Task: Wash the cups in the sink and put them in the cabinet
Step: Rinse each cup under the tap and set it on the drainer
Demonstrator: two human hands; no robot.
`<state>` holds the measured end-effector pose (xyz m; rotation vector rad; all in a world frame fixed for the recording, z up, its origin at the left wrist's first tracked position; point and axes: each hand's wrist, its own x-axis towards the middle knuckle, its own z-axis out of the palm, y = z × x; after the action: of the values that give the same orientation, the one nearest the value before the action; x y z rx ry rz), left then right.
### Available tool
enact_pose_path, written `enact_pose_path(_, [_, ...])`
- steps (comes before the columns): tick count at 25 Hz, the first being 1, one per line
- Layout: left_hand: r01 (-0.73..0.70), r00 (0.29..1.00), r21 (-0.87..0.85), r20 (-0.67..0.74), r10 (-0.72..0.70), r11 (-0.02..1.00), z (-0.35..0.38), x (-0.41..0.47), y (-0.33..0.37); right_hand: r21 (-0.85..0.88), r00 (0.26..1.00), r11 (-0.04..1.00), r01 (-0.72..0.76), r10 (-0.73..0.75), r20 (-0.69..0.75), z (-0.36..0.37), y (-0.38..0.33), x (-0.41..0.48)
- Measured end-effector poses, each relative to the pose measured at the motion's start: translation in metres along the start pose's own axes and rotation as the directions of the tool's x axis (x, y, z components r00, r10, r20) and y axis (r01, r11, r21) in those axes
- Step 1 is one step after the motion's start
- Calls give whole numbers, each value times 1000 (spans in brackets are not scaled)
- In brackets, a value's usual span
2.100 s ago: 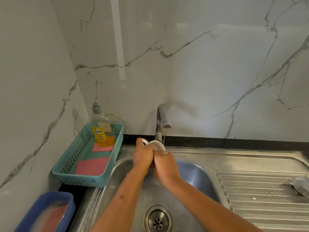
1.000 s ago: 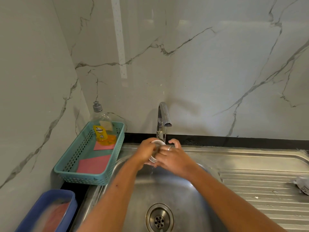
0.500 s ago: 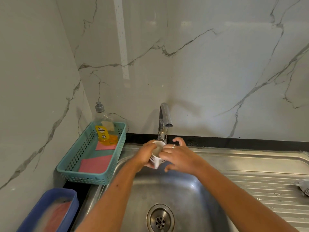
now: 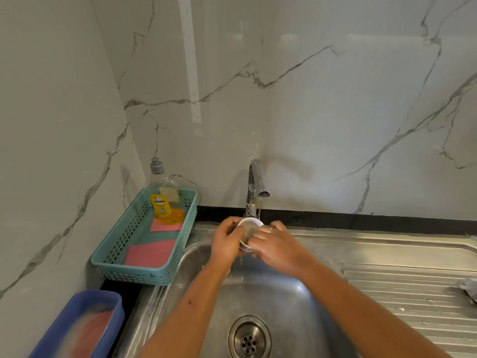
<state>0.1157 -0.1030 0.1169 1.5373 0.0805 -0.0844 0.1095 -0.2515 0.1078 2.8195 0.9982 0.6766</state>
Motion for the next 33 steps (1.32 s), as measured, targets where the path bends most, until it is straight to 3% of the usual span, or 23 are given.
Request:
enact_pose_path(3, [122,980,-119,173,-100,985,-7,7,3,-213,990,968,136,-125,62,-13,21,1])
enact_pose_path(7, [182,983,-242,71,-170,953,2,12,-11,-277,981,954,116,-66,182,-4,6,16])
enact_pose_path(11, [302,949,-416,46,-312,858,3,5,-24,-219,940,974,-51,121,319,1,8,11])
enact_pose_path(16, [447,842,-465,-70,-535,764,-19,7,-40,-166,923,974,-157,204,326,9,5,0])
enact_pose_path(20, [558,807,-362,23,-591,747,-17,2,-42,-125,935,978,-165,196,296,7,-10,1])
enact_pose_path(24, [568,799,-331,2,-601,754,-19,3,-45,-97,926,977,-188,209,315,18,-18,-3])
enact_pose_path(28, [560,803,-353,6,-596,750,-19,2,-50,197,915,922,-335,267,303,11,-22,0])
enact_pose_path(30, [543,819,-389,48,-572,744,-18,2,-50,493,875,730,-473,325,358,11,-27,0])
enact_pose_path(31, [536,827,-416,84,-556,734,-17,2,-50,650,820,503,-569,399,410,14,-28,0])
enact_pose_path(33, [527,841,-444,149,-521,724,-15,1,-49,807,656,-154,-570,506,560,18,-30,2])
